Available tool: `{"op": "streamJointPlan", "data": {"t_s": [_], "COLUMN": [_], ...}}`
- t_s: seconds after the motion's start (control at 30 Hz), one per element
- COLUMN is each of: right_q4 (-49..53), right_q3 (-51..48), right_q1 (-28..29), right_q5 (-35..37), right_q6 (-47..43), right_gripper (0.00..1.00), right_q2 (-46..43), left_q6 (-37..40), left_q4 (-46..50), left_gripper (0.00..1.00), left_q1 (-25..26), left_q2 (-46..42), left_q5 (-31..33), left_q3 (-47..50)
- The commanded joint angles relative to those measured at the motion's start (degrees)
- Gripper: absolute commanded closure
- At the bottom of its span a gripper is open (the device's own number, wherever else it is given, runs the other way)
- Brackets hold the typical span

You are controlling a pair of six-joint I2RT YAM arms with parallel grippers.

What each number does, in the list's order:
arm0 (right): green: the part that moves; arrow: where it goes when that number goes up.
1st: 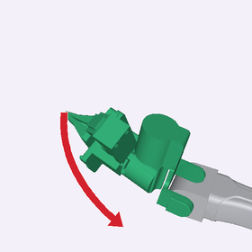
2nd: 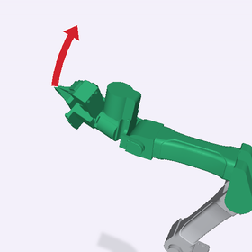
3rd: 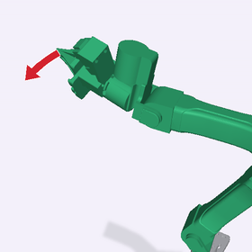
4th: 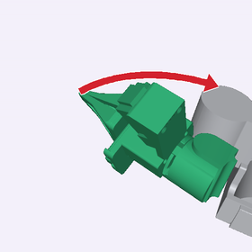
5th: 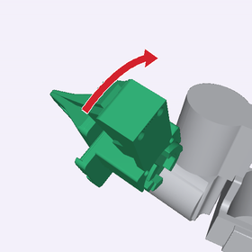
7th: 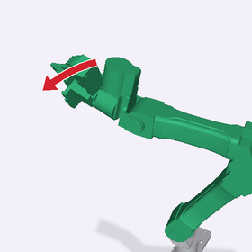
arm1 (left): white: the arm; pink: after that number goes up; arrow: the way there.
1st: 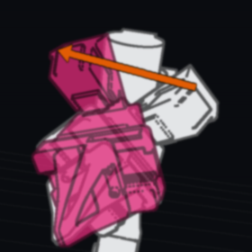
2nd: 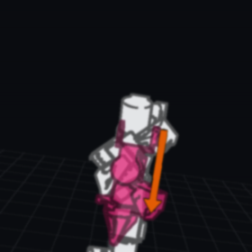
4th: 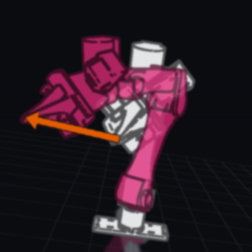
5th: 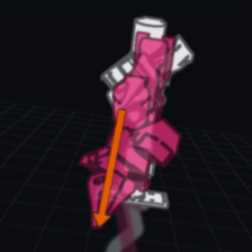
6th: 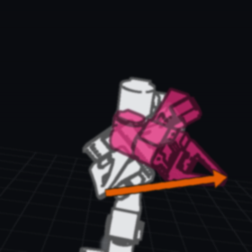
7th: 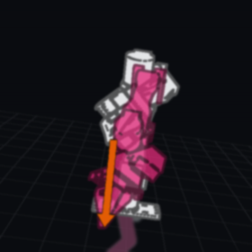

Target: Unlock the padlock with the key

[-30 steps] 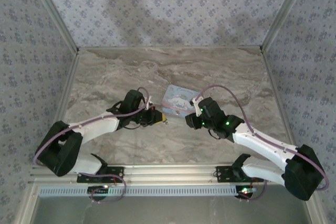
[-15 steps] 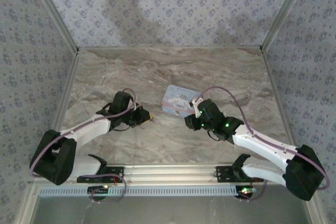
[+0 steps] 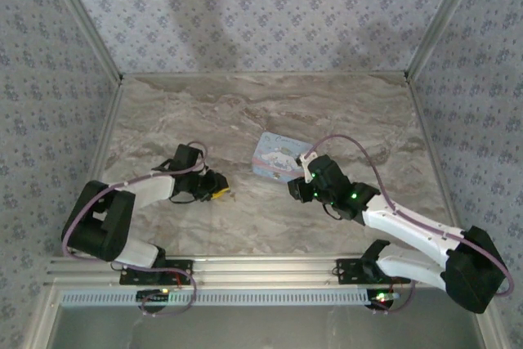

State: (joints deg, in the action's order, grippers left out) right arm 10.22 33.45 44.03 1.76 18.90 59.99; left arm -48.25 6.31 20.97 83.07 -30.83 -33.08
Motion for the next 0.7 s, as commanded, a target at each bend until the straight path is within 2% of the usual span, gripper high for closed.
{"op": "streamJointPlan", "data": {"t_s": [0.0,0.2,0.47,0.5,0.53,0.6,0.63,0.67], "right_q4": [0.0,2.3,10.6,11.5,12.5,14.6,15.7,16.7], "right_q3": [-0.4,1.5,6.7,7.4,8.1,9.7,10.4,11.3], "right_q1": [0.3,0.0,-2.7,-3.2,-4.1,-6.4,-7.6,-9.0], "right_q5": [1.4,1.8,4.5,5.7,6.6,8.2,9.3,10.5], "right_q6": [0.9,0.9,3.1,3.3,3.3,3.2,3.2,3.5], "right_gripper": [0.64,0.62,0.41,0.27,0.01,0.00,0.00,0.00], "right_q2": [-0.9,-1.3,-3.7,-4.0,-4.5,-5.0,-5.1,-5.1], "left_q6": [0.7,1.2,7.4,8.7,10.1,12.4,13.5,14.5], "left_q4": [2.1,7.3,21.4,23.1,24.6,26.5,26.9,27.2], "left_gripper": [0.64,0.59,0.51,0.50,0.48,0.41,0.07,0.02], "left_q1": [-0.7,-1.7,-4.5,-4.9,-5.4,-6.4,-6.6,-6.7], "left_q2": [-0.5,-7.2,-20.0,-21.0,-22.1,-23.7,-24.6,-25.4], "left_q5": [-0.7,2.8,11.5,12.8,14.1,16.7,18.4,20.9], "left_q3": [-1.7,-1.8,-7.9,-9.0,-10.3,-12.2,-13.0,-13.7]}}
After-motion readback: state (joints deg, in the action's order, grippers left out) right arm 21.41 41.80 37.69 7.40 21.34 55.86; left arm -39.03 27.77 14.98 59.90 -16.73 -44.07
